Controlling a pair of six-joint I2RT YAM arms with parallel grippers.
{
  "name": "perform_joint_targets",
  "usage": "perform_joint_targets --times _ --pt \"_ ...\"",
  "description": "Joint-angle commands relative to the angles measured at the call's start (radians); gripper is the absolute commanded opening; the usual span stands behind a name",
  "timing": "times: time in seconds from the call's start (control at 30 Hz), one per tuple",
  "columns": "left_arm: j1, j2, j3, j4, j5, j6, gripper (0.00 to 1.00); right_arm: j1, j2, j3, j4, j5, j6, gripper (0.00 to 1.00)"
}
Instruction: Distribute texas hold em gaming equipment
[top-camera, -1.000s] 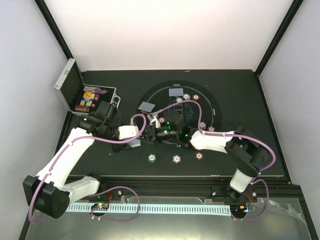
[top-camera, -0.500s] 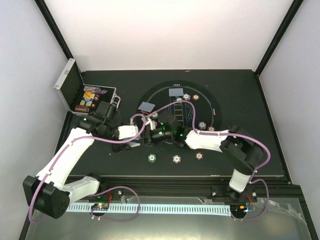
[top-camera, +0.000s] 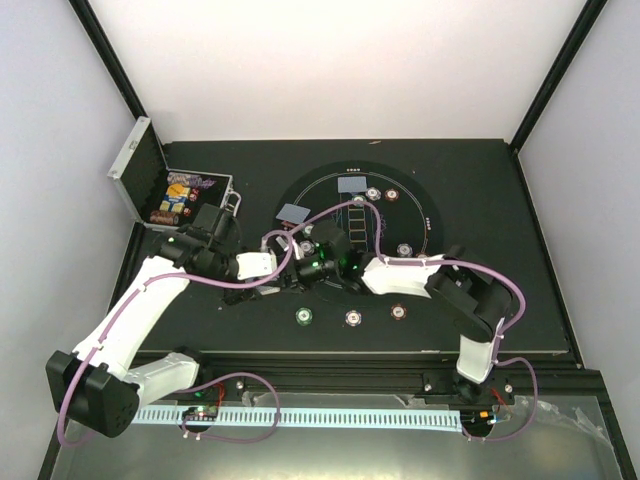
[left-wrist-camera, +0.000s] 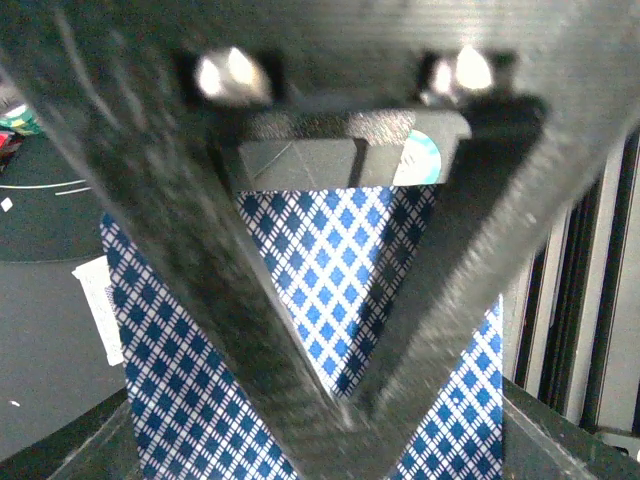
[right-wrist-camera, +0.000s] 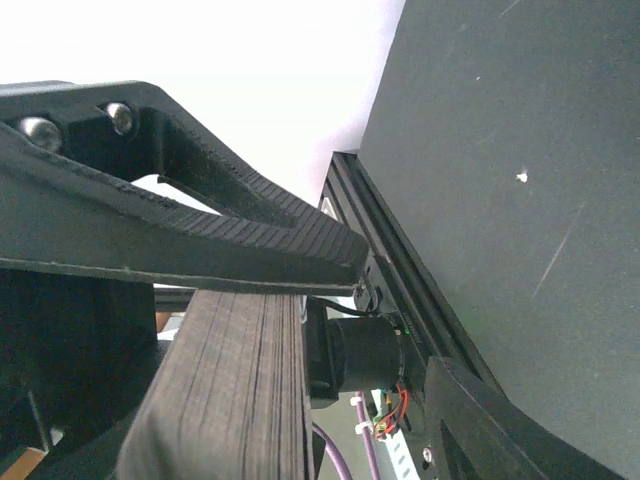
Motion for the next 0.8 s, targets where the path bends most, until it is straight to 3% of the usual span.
perform_joint_targets --times 0.0,0.4,0.77 --pt "-0.007 -0.032 0.002 -0.004 -0.008 0.024 0.02 -0.047 -0.011 -0.033 -0.084 0.008 -0.033 0.54" --pt "-0.009 -0.032 0.003 0.003 -0.043 0.023 0.01 -0.072 -0.085 -0.103 -0.167 0.032 -0.087 0.48" --pt "-0.009 -0.034 -0.015 0.023 -0.065 0.026 0.02 -0.07 -0.144 -0.115 -0.162 0.048 -0.069 0.32"
